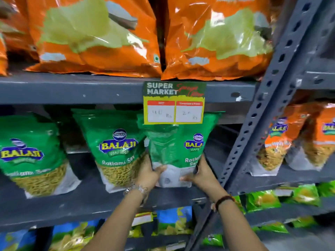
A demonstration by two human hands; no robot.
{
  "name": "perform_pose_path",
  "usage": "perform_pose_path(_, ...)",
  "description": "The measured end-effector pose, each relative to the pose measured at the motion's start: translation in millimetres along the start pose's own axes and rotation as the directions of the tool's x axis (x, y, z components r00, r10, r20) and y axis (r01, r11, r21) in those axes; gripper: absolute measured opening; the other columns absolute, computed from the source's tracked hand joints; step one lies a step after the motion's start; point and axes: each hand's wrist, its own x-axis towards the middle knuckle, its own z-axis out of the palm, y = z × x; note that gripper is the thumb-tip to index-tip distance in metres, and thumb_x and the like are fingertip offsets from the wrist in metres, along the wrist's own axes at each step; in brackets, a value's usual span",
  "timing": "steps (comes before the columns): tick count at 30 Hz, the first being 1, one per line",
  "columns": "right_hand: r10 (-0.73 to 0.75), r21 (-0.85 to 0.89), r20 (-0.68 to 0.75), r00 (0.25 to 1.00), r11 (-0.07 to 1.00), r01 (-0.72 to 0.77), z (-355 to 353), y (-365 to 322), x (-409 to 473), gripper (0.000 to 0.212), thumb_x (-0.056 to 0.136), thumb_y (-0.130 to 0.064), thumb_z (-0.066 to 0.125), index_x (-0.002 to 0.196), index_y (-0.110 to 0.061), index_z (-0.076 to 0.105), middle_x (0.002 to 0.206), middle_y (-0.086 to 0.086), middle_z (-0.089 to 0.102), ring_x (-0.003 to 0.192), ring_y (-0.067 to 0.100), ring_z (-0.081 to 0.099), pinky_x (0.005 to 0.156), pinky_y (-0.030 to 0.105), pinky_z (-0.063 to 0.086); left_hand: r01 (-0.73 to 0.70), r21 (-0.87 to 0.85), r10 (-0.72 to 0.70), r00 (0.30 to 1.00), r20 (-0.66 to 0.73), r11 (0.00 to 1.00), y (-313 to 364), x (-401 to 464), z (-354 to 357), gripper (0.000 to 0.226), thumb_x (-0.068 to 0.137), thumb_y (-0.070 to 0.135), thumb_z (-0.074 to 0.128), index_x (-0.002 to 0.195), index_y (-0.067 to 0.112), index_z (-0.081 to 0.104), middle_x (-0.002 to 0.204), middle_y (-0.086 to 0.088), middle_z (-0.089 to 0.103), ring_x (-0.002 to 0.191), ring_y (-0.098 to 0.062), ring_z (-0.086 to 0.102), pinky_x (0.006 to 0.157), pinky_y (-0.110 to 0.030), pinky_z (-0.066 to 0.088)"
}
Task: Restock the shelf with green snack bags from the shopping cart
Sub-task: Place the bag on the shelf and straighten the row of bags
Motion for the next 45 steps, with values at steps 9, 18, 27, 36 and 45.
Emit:
perform_pose_path(9, 0.025, 0.071, -0.006, 1.000, 0.997, -0.024, 4, 39, 28, 0.081, 0.072, 0.016, 0.062, 0.136, -0.009, 0.018, 0.113, 0.010, 0.049, 0.119, 0.038, 0.047, 0.072, 0.005, 0.044, 0.048, -0.048, -0.057, 0.971, -0.231, 0.998, -46, 13, 42, 0.083, 0.070, 0.000, 0.071, 0.135, 0.004, 0.021, 0.142, -0.021, 0.034, 0.129, -0.033, 0.038, 0.094, -0.023, 0.043)
perform_pose_path(18, -0.034, 0.009, -0.164, 0.986, 0.999, 0.036, 12, 49, -2, 0.075, 0.055, -0.001, 0.084, 0.110, -0.019, 0.035, 0.103, -0.012, 0.050, 0.096, 0.005, 0.052, 0.071, -0.006, 0.035, 0.092, -0.190, -0.129, 0.973, -0.190, 0.978, -49, 11, 51, 0.090, 0.066, 0.042, 0.070, 0.137, 0.015, 0.022, 0.150, -0.011, 0.023, 0.135, -0.022, 0.030, 0.109, -0.035, 0.034)
perform_pose_path(27, -0.041, -0.091, -0.459, 0.887, 0.996, -0.001, 46, 53, -31, 0.070, 0.071, 0.001, 0.070, 0.129, -0.015, 0.034, 0.125, 0.003, 0.038, 0.111, 0.002, 0.035, 0.098, 0.023, 0.037, -0.035, -0.231, 0.043, 0.999, 0.033, 0.972, -39, -5, 70, 0.077, 0.075, 0.000, 0.066, 0.134, 0.013, 0.018, 0.131, 0.003, 0.031, 0.118, -0.008, 0.035, 0.073, 0.009, 0.036)
perform_pose_path(36, -0.042, 0.043, -0.441, 0.896, 0.997, 0.068, 43, 65, -40, 0.056, 0.079, 0.006, 0.060, 0.102, -0.041, 0.039, 0.110, 0.002, 0.043, 0.090, 0.004, 0.058, 0.076, 0.011, 0.051, 0.019, -0.168, -0.039, 0.992, -0.118, 0.986, -54, 2, 52, 0.076, 0.049, 0.048, 0.067, 0.116, 0.026, 0.038, 0.133, -0.018, 0.041, 0.111, -0.022, 0.048, 0.084, -0.015, 0.047)
perform_pose_path(45, -0.072, -0.078, -0.369, 0.927, 0.996, 0.046, 48, 74, -18, 0.043, 0.083, 0.005, 0.053, 0.086, -0.038, 0.046, 0.094, 0.010, 0.059, 0.082, 0.013, 0.058, 0.072, 0.007, 0.043, -0.047, -0.003, 0.046, 0.994, -0.095, 0.999, -46, 29, 56, 0.080, 0.061, 0.013, 0.079, 0.128, 0.006, 0.036, 0.126, -0.011, 0.045, 0.120, -0.019, 0.041, 0.094, -0.020, 0.030)
